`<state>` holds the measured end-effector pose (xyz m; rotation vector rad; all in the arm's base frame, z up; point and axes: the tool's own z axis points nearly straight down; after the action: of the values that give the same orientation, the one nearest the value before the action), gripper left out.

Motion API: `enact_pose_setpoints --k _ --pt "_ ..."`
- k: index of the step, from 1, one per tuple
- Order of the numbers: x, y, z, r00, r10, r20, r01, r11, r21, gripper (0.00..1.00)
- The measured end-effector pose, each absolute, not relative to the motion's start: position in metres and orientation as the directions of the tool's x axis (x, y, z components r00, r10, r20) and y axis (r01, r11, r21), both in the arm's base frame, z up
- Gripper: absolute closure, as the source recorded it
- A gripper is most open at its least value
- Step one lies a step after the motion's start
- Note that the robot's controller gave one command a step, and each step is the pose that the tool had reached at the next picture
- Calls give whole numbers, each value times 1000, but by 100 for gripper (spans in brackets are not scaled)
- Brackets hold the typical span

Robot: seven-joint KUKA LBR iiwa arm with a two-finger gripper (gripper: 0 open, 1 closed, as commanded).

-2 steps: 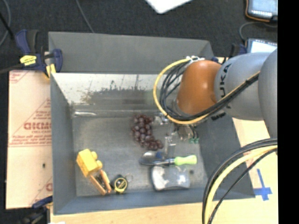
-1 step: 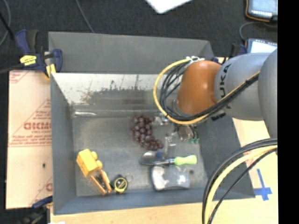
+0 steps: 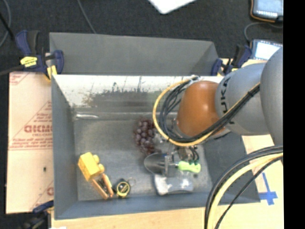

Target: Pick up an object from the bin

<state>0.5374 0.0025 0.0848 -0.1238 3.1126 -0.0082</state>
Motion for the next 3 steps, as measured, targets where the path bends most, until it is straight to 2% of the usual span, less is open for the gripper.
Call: enact_pose_setpoints --k 1,2,3 --pt "519 8 76 -1000 20 -15 20 1000 -2 100" --pt "547 6 73 -996 90 -12 90 996 -1 100" --pt "547 7 73 -996 90 -12 90 996 -2 100"
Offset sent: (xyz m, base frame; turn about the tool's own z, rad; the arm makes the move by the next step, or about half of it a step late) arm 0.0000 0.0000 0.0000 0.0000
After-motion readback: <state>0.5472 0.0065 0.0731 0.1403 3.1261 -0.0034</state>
